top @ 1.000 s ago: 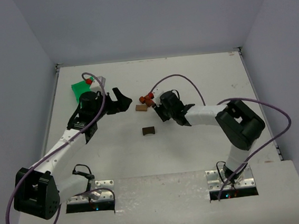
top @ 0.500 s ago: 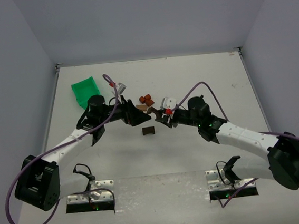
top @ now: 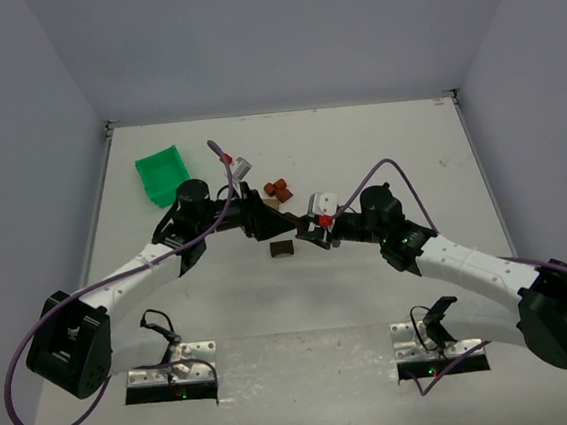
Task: Build the wood block tower
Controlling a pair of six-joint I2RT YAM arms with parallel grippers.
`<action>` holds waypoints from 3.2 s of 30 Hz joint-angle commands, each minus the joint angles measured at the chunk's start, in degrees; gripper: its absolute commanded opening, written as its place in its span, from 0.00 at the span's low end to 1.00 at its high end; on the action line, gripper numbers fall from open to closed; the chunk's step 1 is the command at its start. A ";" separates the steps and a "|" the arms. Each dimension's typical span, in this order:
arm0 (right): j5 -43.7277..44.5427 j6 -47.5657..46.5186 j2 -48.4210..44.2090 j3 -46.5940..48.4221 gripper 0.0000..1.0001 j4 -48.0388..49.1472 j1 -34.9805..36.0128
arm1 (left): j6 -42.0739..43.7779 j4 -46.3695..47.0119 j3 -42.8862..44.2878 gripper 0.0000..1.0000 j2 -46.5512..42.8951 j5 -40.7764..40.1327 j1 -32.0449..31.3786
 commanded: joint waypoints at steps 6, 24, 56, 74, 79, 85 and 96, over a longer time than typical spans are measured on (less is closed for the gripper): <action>0.75 -1.01 -1.81 -0.11 0.06 2.38 0.47 | 1.54 0.61 3.59 0.47 -0.32 -0.56 -2.53; -1.10 5.11 -4.05 5.29 0.65 -11.59 0.47 | 19.39 3.51 4.57 0.00 -2.60 1.47 -3.26; -18.28 0.65 0.55 20.40 0.83 -29.98 0.47 | 73.11 -17.27 4.33 0.00 -10.12 24.43 -3.13; -20.03 1.80 2.32 18.67 0.56 -24.28 0.47 | 73.35 -17.31 3.80 0.00 -10.87 24.78 -3.17; -20.16 2.89 2.88 18.91 0.33 -23.30 0.47 | 72.96 -17.26 3.75 0.00 -11.13 24.30 -3.17; -15.24 3.56 3.24 18.66 0.10 -23.65 0.47 | 65.40 -10.38 1.54 0.70 -12.47 20.99 -3.17; -0.99 -5.71 2.44 12.24 0.06 -30.22 -4.10 | 35.98 6.89 -9.78 1.00 -24.01 -8.01 -3.09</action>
